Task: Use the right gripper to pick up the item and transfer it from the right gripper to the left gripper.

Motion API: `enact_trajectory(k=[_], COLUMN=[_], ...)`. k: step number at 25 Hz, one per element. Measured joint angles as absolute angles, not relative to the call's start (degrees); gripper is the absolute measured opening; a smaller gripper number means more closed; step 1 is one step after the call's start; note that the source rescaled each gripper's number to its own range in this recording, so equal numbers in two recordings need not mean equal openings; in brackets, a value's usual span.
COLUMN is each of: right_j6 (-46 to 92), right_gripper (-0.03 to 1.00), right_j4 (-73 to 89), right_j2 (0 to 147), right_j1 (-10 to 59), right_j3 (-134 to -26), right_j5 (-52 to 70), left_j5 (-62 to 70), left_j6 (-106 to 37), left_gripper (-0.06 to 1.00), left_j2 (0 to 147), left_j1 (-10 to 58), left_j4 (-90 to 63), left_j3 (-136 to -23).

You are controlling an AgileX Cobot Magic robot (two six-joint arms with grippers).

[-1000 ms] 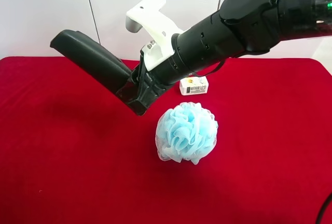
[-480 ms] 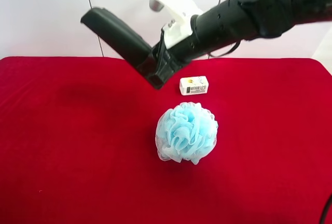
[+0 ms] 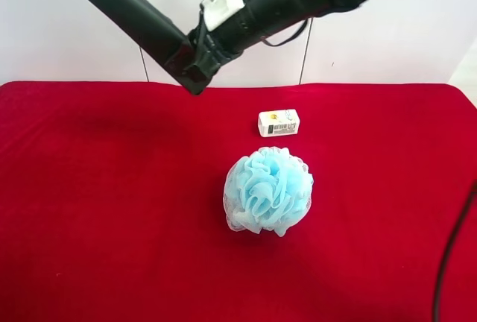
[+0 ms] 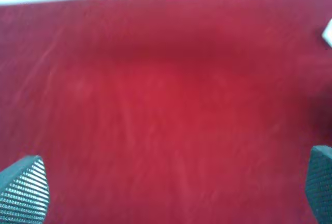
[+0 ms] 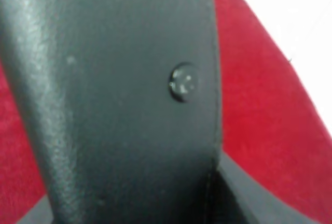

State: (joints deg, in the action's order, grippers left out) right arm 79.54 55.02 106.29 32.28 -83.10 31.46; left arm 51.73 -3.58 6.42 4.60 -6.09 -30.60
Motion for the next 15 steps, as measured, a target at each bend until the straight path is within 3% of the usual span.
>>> enact_trajectory(k=[15], right_j6=[75.44], right_gripper=[0.05], right_j4=[52.41], right_j2=[110.55], right_j1=[32.28], right_j3=[-87.70], right_j5=[30.73], left_j5=[21.45], left_j6=[-25.15], left_gripper=[1.00], left_j2=[43.43], left_j1=[4.60], left_j4=[-37.27], left_j3=[-30.60])
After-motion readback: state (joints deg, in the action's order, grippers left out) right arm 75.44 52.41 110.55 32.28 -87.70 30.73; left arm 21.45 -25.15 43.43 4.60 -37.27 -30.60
